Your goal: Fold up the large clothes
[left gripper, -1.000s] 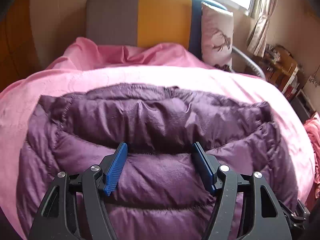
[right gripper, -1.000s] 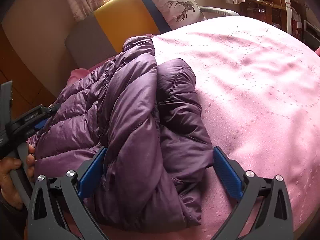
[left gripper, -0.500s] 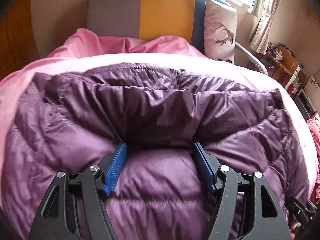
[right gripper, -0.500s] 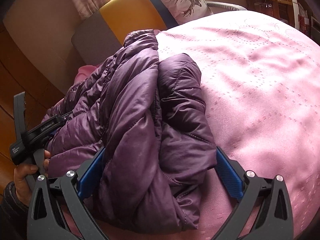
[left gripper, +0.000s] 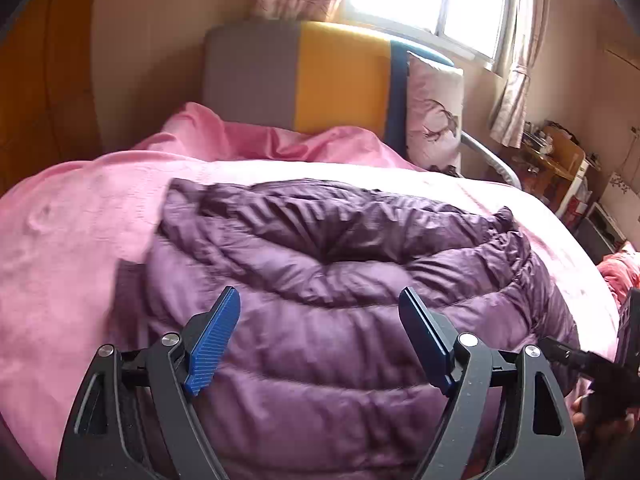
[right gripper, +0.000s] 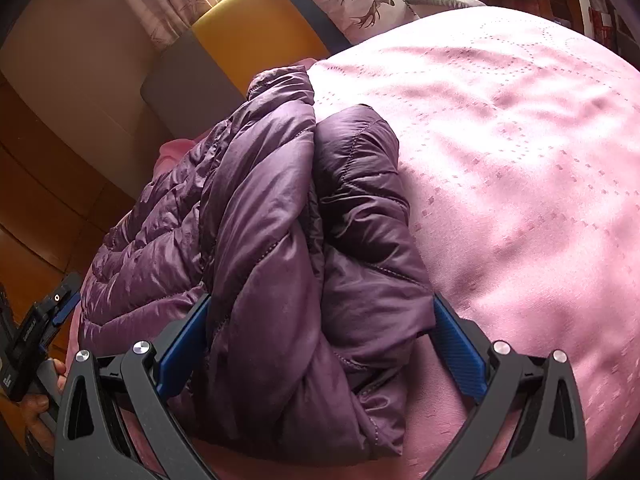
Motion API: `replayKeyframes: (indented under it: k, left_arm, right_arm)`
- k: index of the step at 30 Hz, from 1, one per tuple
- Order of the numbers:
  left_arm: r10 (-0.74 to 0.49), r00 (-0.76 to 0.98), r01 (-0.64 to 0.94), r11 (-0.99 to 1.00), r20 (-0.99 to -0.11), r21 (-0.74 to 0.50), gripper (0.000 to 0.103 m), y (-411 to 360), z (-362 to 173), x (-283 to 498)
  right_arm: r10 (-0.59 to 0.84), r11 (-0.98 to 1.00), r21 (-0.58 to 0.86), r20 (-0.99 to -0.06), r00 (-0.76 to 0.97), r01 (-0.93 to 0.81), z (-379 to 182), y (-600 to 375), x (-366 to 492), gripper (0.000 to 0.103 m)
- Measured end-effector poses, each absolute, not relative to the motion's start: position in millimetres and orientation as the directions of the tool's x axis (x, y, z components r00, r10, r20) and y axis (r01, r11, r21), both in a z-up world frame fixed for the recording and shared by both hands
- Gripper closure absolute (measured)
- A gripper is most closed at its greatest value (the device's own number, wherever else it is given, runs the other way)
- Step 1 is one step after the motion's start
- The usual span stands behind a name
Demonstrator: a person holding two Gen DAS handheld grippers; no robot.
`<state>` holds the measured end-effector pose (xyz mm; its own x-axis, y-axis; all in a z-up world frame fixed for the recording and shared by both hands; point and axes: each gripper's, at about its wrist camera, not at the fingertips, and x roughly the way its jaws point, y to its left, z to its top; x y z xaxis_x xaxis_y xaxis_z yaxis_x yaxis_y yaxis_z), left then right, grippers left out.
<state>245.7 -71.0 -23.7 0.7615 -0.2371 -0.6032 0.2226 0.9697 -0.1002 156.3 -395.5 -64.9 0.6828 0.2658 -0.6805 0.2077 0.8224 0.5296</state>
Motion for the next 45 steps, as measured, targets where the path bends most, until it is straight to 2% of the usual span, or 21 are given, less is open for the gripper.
replayKeyframes:
  k: [4, 8, 10, 12, 13, 14, 15, 18, 20, 22, 27, 30, 31, 32, 33, 34, 35, 36, 40, 43, 45]
  left_arm:
    - [-0.191, 0.787, 0.15, 0.981, -0.586, -0.119, 0.022, -18.2, -25.1, 230.0]
    - [-0.173, 0.77, 0.075, 0.98, -0.615, -0.183, 0.022, 42.6, -40.5, 218.2]
    - [-0.217, 0.725, 0.071, 0.968, -0.654, -0.242, 0.022, 65.5, -56.9, 219.7]
    - [-0.31, 0.672, 0.077, 0.932, -0.672, -0.353, 0.022, 83.2, -73.9, 221.1]
    - [-0.354, 0.65, 0.079, 0.912, -0.672, -0.403, 0.022, 89.4, -81.7, 221.4]
    - [-0.381, 0.639, 0.076, 0.896, -0.668, -0.438, 0.026, 93.6, -87.4, 221.2]
    - [-0.44, 0.619, 0.097, 0.865, -0.651, -0.492, 0.031, 96.6, -92.4, 220.5]
    - [-0.48, 0.604, 0.134, 0.848, -0.636, -0.512, 0.045, 93.6, -94.1, 216.7]
    - [-0.502, 0.591, 0.152, 0.838, -0.631, -0.524, 0.056, 94.1, -94.9, 213.2]
    - [-0.521, 0.582, 0.175, 0.83, -0.624, -0.53, 0.062, 94.6, -93.3, 208.7]
    - [-0.537, 0.562, 0.205, 0.827, -0.629, -0.523, 0.063, 97.9, -88.0, 190.2]
    - [-0.512, 0.556, 0.202, 0.847, -0.654, -0.492, 0.063, 102.9, -82.5, 171.0]
    - [-0.479, 0.573, 0.184, 0.866, -0.664, -0.466, 0.055, 103.9, -78.5, 166.8]
    - [-0.435, 0.601, 0.161, 0.887, -0.671, -0.432, 0.048, 106.7, -72.0, 161.5]
    - [-0.391, 0.63, 0.141, 0.907, -0.671, -0.396, 0.044, 108.1, -63.6, 157.4]
    - [-0.336, 0.676, 0.125, 0.93, -0.656, -0.347, 0.041, 107.9, -49.6, 152.5]
    - [-0.329, 0.695, 0.133, 0.933, -0.639, -0.335, 0.041, 106.3, -41.2, 151.4]
    - [-0.337, 0.709, 0.152, 0.93, -0.619, -0.334, 0.041, 102.6, -31.3, 151.9]
    - [-0.426, 0.707, 0.271, 0.901, -0.565, -0.34, 0.041, 57.5, -3.3, 169.8]
    - [-0.454, 0.668, 0.344, 0.891, -0.589, -0.296, 0.041, 3.5, 2.5, 190.8]
    - [-0.421, 0.664, 0.364, 0.904, -0.618, -0.225, 0.045, -31.4, -0.2, 199.1]
  right_arm:
    - [0.281, 0.815, 0.54, -0.685, 0.672, 0.21, -63.5, -394.5, 164.1, 0.002]
    - [0.312, 0.812, 0.554, -0.678, 0.665, 0.183, -63.5, -389.2, 180.6, 0.002]
    - [0.309, 0.819, 0.546, -0.681, 0.664, 0.179, -65.0, -386.1, 186.1, 0.002]
    - [0.308, 0.827, 0.536, -0.682, 0.663, 0.167, -65.1, -383.5, 188.6, 0.004]
    - [0.309, 0.831, 0.532, -0.683, 0.662, 0.16, -64.9, -382.3, 189.2, 0.007]
    - [0.321, 0.832, 0.535, -0.68, 0.659, 0.146, -64.3, -381.6, 189.8, 0.017]
    - [0.342, 0.829, 0.544, -0.673, 0.657, 0.126, -63.8, -382.1, 187.2, 0.033]
    - [0.378, 0.825, 0.558, -0.659, 0.65, 0.087, -60.6, -378.8, 185.5, 0.048]
    - [0.401, 0.81, 0.581, -0.646, 0.65, 0.078, -60.9, -380.0, 183.2, 0.054]
    - [0.415, 0.803, 0.592, -0.638, 0.649, 0.068, -60.9, -380.3, 179.4, 0.058]
    - [0.441, 0.808, 0.588, -0.643, 0.626, 0.035, -55.9, -379.1, 163.5, 0.063]
    - [0.457, 0.812, 0.583, -0.649, 0.608, 0.012, -51.3, -379.9, 146.1, 0.063]
    - [0.461, 0.812, 0.583, -0.651, 0.602, 0.008, -50.3, -379.3, 141.0, 0.062]
    - [0.466, 0.81, 0.586, -0.654, 0.596, 0.009, -49.7, -379.4, 135.1, 0.056]
    - [0.468, 0.807, 0.59, -0.655, 0.594, 0.015, -49.6, -380.0, 129.9, 0.042]
    - [0.462, 0.805, 0.592, -0.658, 0.595, 0.029, -50.5, -381.8, 125.3, 0.035]
    - [0.458, 0.805, 0.592, -0.659, 0.597, 0.035, -51.1, -381.6, 123.8, 0.026]
    - [0.452, 0.805, 0.591, -0.661, 0.599, 0.044, -53.4, -380.7, 121.9, 0.022]
    - [0.475, 0.763, 0.642, -0.628, 0.616, 0.067, -62.7, -384.9, 117.0, 0.017]
    - [0.483, 0.741, 0.667, -0.605, 0.633, 0.073, -68.8, -381.2, 120.3, 0.015]
    - [0.484, 0.735, 0.674, -0.598, 0.639, 0.075, -71.3, -378.6, 122.3, 0.017]
